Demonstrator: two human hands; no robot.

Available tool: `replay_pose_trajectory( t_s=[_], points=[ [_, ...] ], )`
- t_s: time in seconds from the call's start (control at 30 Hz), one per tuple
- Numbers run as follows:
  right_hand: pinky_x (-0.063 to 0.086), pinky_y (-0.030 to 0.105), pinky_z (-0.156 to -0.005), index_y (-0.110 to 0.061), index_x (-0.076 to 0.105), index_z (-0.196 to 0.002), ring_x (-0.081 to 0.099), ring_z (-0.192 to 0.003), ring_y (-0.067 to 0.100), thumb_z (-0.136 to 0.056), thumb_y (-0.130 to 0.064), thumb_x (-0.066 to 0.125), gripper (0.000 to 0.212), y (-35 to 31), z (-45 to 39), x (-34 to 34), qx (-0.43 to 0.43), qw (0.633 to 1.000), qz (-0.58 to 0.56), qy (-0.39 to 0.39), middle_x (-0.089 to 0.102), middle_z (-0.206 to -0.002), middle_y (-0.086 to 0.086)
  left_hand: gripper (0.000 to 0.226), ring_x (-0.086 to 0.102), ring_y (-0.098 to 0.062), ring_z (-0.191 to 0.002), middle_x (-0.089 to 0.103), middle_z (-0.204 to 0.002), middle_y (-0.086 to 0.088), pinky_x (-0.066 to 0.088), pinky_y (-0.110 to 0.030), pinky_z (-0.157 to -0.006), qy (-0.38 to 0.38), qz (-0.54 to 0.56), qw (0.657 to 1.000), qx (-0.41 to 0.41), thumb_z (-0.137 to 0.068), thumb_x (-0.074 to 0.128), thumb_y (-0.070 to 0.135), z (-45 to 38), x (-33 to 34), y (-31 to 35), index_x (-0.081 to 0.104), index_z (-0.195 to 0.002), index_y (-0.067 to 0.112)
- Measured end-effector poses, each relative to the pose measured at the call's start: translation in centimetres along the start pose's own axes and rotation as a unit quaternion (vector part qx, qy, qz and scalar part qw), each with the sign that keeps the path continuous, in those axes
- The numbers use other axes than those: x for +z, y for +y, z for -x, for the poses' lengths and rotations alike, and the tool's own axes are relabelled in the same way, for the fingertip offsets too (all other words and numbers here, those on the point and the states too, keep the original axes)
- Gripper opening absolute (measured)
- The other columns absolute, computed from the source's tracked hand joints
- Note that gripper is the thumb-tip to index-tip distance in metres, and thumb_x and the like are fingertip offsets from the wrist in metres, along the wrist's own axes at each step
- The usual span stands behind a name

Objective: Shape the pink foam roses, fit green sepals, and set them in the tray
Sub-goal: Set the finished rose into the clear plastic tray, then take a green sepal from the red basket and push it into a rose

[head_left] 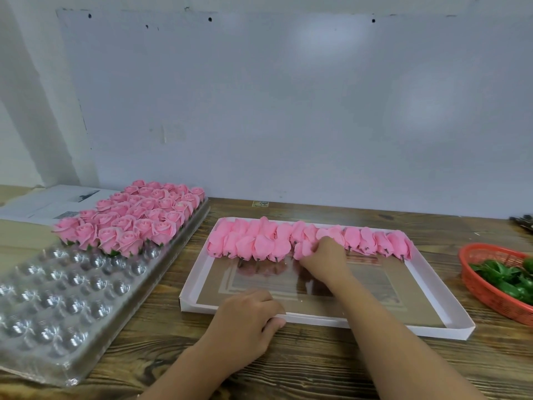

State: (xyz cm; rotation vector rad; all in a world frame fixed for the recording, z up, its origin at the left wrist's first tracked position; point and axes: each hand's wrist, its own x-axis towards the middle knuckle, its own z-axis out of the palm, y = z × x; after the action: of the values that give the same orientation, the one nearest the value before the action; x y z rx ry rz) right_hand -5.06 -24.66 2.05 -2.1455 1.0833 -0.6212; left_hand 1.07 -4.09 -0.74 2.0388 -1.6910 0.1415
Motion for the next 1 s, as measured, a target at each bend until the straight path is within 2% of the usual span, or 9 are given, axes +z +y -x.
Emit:
replay_pose_trajectory(
  t_s=[0.1,0.2,0.3,0.4,0.53,0.6,0.8,0.9,1.0],
  points=[
    [0.037,0.027,-0.054,-0.015,0.046,-0.055,0.044,-0.054,0.016,-0.079,-0.02,0.072,0.036,1.3,0.5,-1.6,0.033,0.998,-0.055,-0.02,0.046,-0.056,0.004,0.025,0.059,-0.005,-0.095,0.064,-0.103,0.015,0.044,-0.023,-0.08,-0.008,0.006,1.0,-0.002,-0.097,0.051,0.044,0.1,-0.1,0.0,0.07,-0.106,0.031],
    [0.057,0.041,-0.082,0.001,0.062,-0.08,0.069,-0.075,0.024,-0.076,-0.005,0.077,0.017,2.4,2.0,-3.5,0.094,0.962,-0.241,-0.088,0.069,-0.083,0.013,0.031,0.057,0.001,-0.094,0.064,-0.102,0.02,0.041,-0.014,-0.079,-0.017,0.019,1.0,-0.013,-0.093,0.049,0.051,0.2,-0.5,0.2,0.07,-0.107,0.034],
    [0.059,0.025,-0.069,-0.002,0.067,-0.081,0.071,-0.074,0.017,-0.08,0.0,0.076,0.009,2.6,4.0,-5.0,0.12,0.904,-0.386,-0.138,0.073,-0.088,0.014,0.04,0.056,0.009,-0.095,0.064,-0.099,0.028,0.041,-0.008,-0.082,-0.035,0.085,0.994,-0.06,-0.091,0.043,0.063,-0.1,-1.2,0.8,0.068,-0.11,0.038],
    [0.059,0.019,-0.064,-0.002,0.071,-0.081,0.072,-0.082,0.017,-0.081,0.004,0.071,0.006,2.4,5.8,-5.6,0.131,0.842,-0.491,-0.181,0.075,-0.097,0.017,0.019,0.06,0.01,-0.09,0.067,-0.087,0.03,0.046,-0.009,-0.077,-0.029,0.187,0.974,-0.121,-0.096,0.052,0.051,-1.5,-1.6,1.8,0.068,-0.096,0.041],
    [0.058,0.028,-0.082,0.013,0.059,-0.117,0.063,-0.103,0.027,-0.08,0.002,0.069,0.039,2.0,7.4,-5.6,0.134,0.787,-0.564,-0.212,0.065,-0.12,0.027,0.008,0.067,0.004,-0.081,0.073,-0.086,0.022,0.053,-0.017,-0.075,-0.008,0.365,0.912,-0.187,-0.095,0.064,0.037,-3.5,-1.7,3.5,0.072,-0.093,0.039],
    [0.055,0.029,-0.085,0.008,0.059,-0.115,0.064,-0.101,0.027,-0.076,-0.001,0.071,0.041,1.9,7.9,-5.6,0.125,0.771,-0.584,-0.223,0.065,-0.121,0.028,0.009,0.069,0.001,-0.083,0.075,-0.089,0.017,0.056,-0.023,-0.08,0.022,0.409,0.889,-0.203,-0.092,0.069,0.03,-4.2,-1.7,4.0,0.074,-0.092,0.038],
    [0.061,0.028,-0.075,0.004,0.063,-0.116,0.073,-0.091,0.022,-0.078,-0.004,0.07,0.04,1.7,8.5,-6.3,0.095,0.77,-0.582,-0.245,0.069,-0.114,0.025,0.011,0.07,-0.003,-0.09,0.076,-0.095,0.012,0.058,-0.026,-0.078,0.088,0.471,0.854,-0.201,-0.088,0.075,0.024,-4.3,-0.5,4.7,0.076,-0.092,0.035],
    [0.06,0.027,-0.071,0.001,0.064,-0.118,0.072,-0.095,0.021,-0.079,-0.01,0.071,0.041,1.5,8.8,-6.3,0.075,0.794,-0.552,-0.242,0.071,-0.114,0.02,0.014,0.07,-0.006,-0.087,0.076,-0.093,0.009,0.059,-0.027,-0.075,0.105,0.482,0.847,-0.196,-0.09,0.073,0.023,-3.8,-0.3,4.7,0.076,-0.087,0.036],
    [0.056,0.029,-0.077,-0.015,0.071,-0.114,0.068,-0.106,0.018,-0.082,-0.022,0.069,0.032,1.3,9.2,-6.1,0.029,0.838,-0.495,-0.229,0.072,-0.117,0.009,0.012,0.069,-0.006,-0.085,0.076,-0.091,0.008,0.057,-0.025,-0.07,0.122,0.481,0.847,-0.188,-0.088,0.075,0.023,-3.5,-0.4,4.6,0.076,-0.086,0.035]
  ],
)
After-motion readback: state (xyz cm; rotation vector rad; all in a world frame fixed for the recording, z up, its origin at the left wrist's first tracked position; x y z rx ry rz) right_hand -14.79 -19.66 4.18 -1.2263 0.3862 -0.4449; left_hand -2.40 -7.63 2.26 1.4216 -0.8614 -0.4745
